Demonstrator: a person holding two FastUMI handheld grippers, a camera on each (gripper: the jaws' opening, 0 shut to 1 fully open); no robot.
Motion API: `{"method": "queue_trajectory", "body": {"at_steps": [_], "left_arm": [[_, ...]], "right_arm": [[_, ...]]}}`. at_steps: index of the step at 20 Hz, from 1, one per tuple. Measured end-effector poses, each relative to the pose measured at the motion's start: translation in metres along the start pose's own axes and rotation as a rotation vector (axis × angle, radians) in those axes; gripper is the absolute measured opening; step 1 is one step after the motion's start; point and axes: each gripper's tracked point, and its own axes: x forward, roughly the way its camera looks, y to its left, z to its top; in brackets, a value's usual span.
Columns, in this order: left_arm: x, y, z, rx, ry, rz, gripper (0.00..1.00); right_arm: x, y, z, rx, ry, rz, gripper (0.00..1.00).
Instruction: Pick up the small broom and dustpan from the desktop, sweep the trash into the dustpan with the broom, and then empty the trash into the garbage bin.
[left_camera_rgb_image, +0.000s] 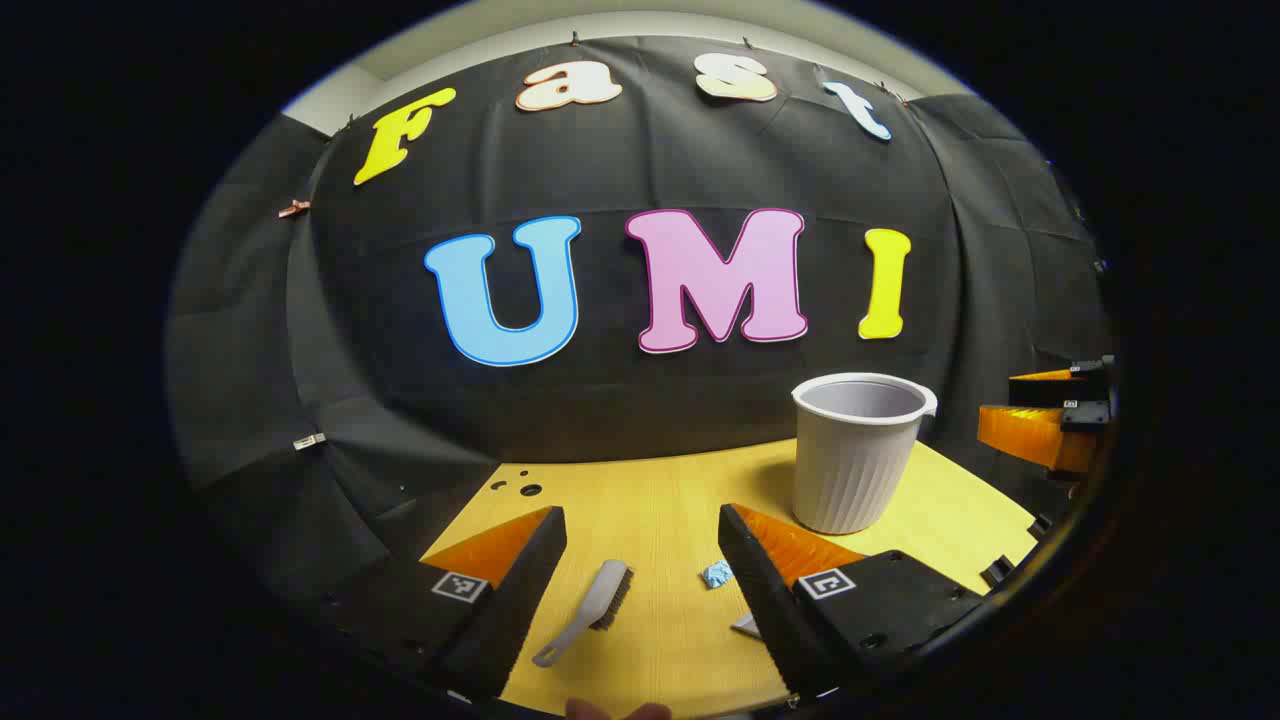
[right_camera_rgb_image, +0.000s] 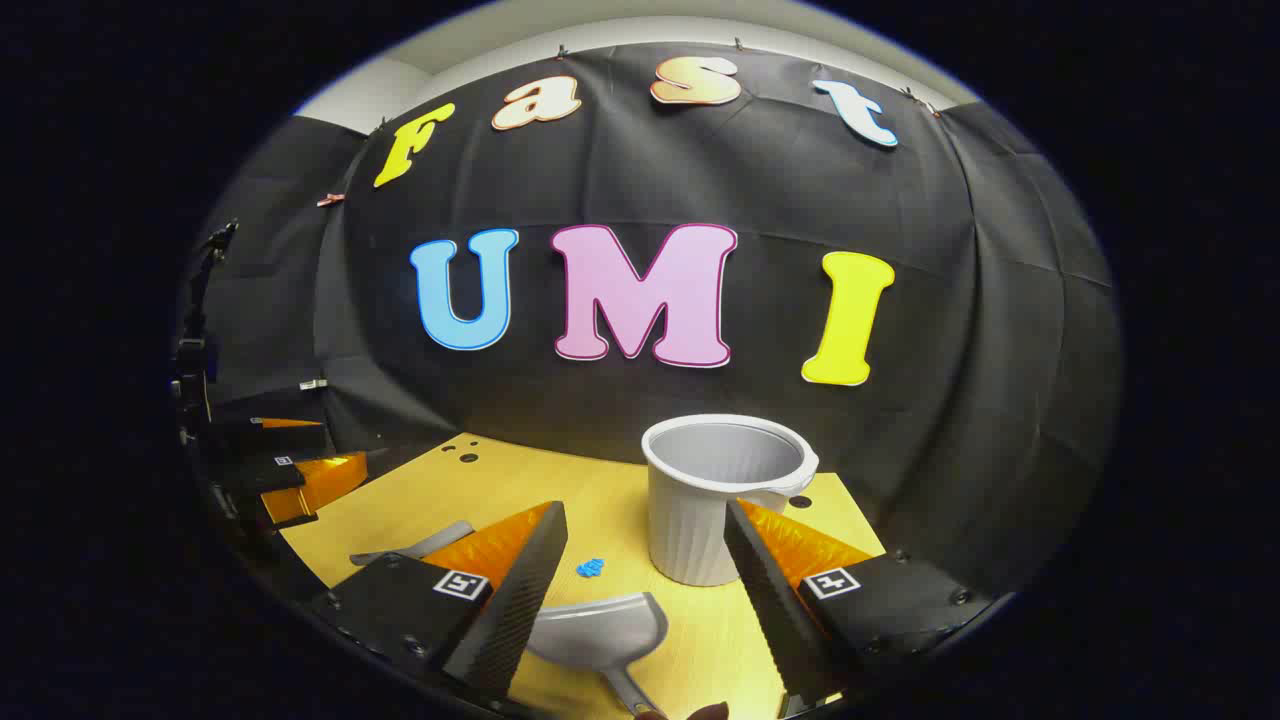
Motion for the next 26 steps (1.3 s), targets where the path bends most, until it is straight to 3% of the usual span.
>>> {"method": "queue_trajectory", "body": {"at_steps": [12,15,21,24,26], "left_arm": [[-0.002,-0.004,-0.010,0.006,0.016,-0.048,0.96],[-0.003,-0.005,-0.014,0.013,0.024,-0.048,0.96],[-0.005,-0.005,-0.028,0.021,0.050,-0.043,0.96],[-0.005,-0.003,-0.036,0.019,0.062,-0.035,0.97],[-0.005,-0.001,-0.041,0.033,0.068,-0.025,0.96]], "right_arm": [[-0.004,0.008,-0.008,0.003,0.021,-0.014,0.98],[-0.003,0.013,-0.015,-0.015,0.046,0.013,0.98],[-0.016,0.025,-0.122,-0.083,0.467,0.184,0.98],[-0.024,0.023,-0.175,-0.106,0.696,0.237,0.94],[-0.026,0.017,-0.207,-0.113,0.831,0.235,0.98]]}}
